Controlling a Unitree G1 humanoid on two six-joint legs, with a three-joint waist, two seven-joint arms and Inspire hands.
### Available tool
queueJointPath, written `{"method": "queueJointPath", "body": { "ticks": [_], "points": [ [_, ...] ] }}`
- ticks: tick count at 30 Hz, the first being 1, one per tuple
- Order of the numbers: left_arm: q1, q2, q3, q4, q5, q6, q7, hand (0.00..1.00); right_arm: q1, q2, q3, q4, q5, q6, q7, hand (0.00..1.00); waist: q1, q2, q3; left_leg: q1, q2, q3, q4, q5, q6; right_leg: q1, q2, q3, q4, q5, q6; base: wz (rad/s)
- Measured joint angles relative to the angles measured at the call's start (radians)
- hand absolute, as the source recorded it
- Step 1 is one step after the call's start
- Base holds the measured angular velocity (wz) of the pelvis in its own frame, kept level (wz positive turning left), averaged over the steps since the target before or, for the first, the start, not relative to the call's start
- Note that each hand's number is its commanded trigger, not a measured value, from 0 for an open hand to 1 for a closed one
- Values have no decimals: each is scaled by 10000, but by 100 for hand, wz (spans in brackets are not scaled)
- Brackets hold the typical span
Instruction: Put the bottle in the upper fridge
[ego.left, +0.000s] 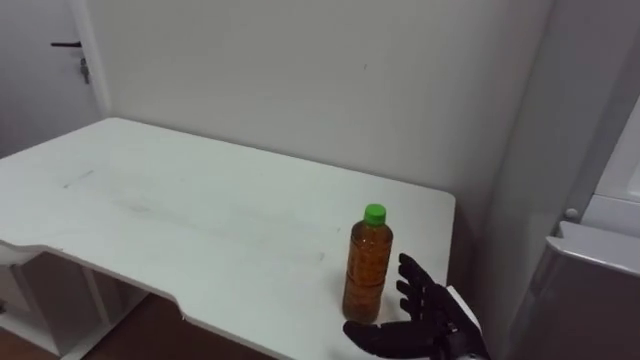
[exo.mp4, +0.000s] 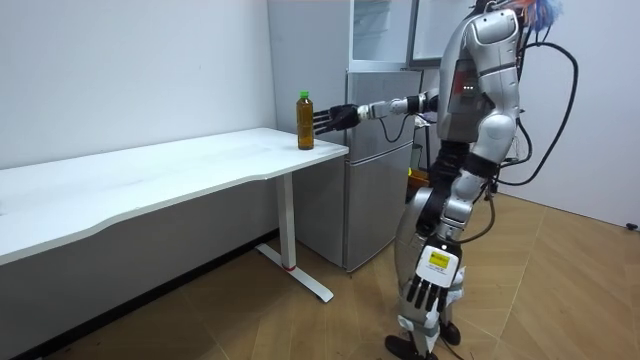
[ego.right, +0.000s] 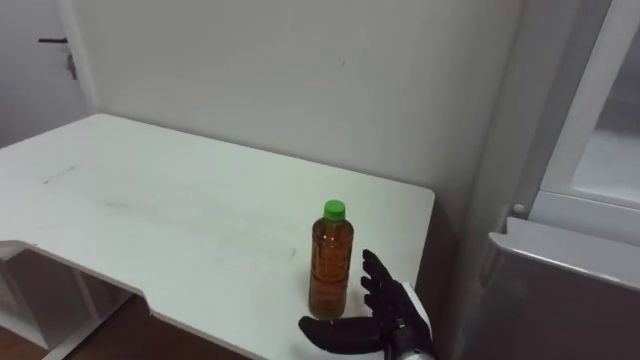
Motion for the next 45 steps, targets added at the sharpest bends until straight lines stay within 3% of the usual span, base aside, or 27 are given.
{"method": "queueJointPath", "body": {
  "ticks": [3, 6, 10, 13, 19, 20, 27, 36, 43, 45],
  "points": [
    [18, -11, -93, -178, -18, -7, 3, 0, -17, 190, 6, 53, -86, -11, -331, 0, -14, 48, 0, -205, -22, -131, 86, 32, 0, -145, -26, -168, 34, 0, 0, 8],
    [13, -24, -280, -178, -28, -22, 1, 0, -336, 254, -5, 700, -146, -88, -743, 0, -9, 150, 50, -302, -68, -194, 149, 65, 32, -192, -61, -245, 45, 0, 0, 8],
    [104, -33, -344, -185, -43, 7, 0, 0, -451, 258, -13, 1113, -142, -93, -1305, 0, 31, 198, 35, -478, -104, -210, 161, 114, 83, -420, -142, -298, 212, 2, 8, 1],
    [99, -32, -517, -178, -47, 32, 46, 0, -455, 259, -22, 1146, -131, -355, -1760, 0, -16, 265, 66, -629, -153, -275, 165, 181, 109, -511, -185, -436, 210, 15, 26, 9],
    [-34, -118, -878, -178, -48, 57, 194, 0, -721, 288, -23, 1682, -123, -647, -2528, 0, -14, 387, 44, -689, -225, -423, 164, 244, 128, -525, -215, -475, 221, 19, 37, 7],
    [-112, -155, -878, -178, -52, 75, 205, 0, -861, 295, -32, 1892, -169, -702, -2628, 0, -12, 416, 11, -793, -231, -429, 164, 276, 132, -654, -228, -464, 273, 19, 37, 0],
    [-555, -200, -1081, -186, -500, -8, 623, 0, -1368, 283, -176, 2293, -166, -859, -3196, 0, -4, 384, -8, -1332, -294, -521, 142, 517, 161, -1284, -333, -501, 579, 30, 14, 3],
    [-650, -188, -1444, -175, -1682, -183, 819, 0, -1772, 288, -193, 2774, -655, -1220, -3678, 0, 107, 273, 138, -1713, -323, -570, 128, 727, 158, -1787, -456, -491, 692, 41, -34, 1],
    [-757, -85, -1785, -154, -2010, -383, 848, 0, -1850, 286, -211, 2777, -1042, -1374, -3834, 0, 244, 248, 130, -1904, -331, -581, -50, 923, 150, -2059, -458, -481, 712, 55, -63, 0],
    [-852, -70, -1882, 140, -2020, -578, 829, 0, -1851, 293, -172, 2786, -1043, -1417, -3807, 0, 271, 246, 130, -1868, -330, -581, -101, 940, 138, -2047, -460, -479, 756, 56, -71, 0]
  ]
}}
